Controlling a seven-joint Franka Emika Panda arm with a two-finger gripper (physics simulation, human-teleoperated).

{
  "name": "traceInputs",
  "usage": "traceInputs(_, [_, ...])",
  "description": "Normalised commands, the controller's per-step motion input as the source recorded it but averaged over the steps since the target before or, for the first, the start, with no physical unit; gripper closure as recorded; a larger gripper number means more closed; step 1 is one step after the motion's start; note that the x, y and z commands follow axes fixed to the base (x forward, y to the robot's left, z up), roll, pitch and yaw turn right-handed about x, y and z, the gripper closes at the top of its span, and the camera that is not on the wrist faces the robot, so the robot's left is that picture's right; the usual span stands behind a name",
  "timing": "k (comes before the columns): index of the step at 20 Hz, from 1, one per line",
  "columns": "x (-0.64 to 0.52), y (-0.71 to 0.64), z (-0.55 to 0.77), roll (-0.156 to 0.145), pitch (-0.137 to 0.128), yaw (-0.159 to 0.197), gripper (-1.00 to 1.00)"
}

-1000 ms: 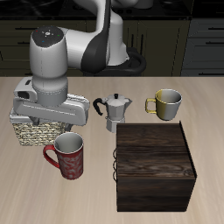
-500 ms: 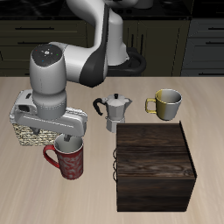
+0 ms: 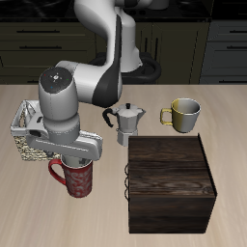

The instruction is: Place the red mug in the basket

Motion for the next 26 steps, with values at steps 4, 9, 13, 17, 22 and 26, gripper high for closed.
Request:
traceInputs(4, [-0.04, -0.04, -0.44, 0.011, 0.066, -0.063, 1.0])
traceInputs(9, [-0.2, 0.16, -0.04, 0.071, -0.005, -0.082, 1.0])
traceInputs(13, [-0.18, 0.16, 0.17, 0.039, -0.036, 0.003, 1.0])
traceInputs(17, [-0.06, 0.05, 0.3, 0.02, -0.047, -0.003, 1.0])
traceInputs(22, [-0.1, -0.04, 0.4, 0.002, -0.066, -0.009, 1.0])
traceInputs(26, [-0.21, -0.07, 0.41, 0.0, -0.067, 0.017, 1.0])
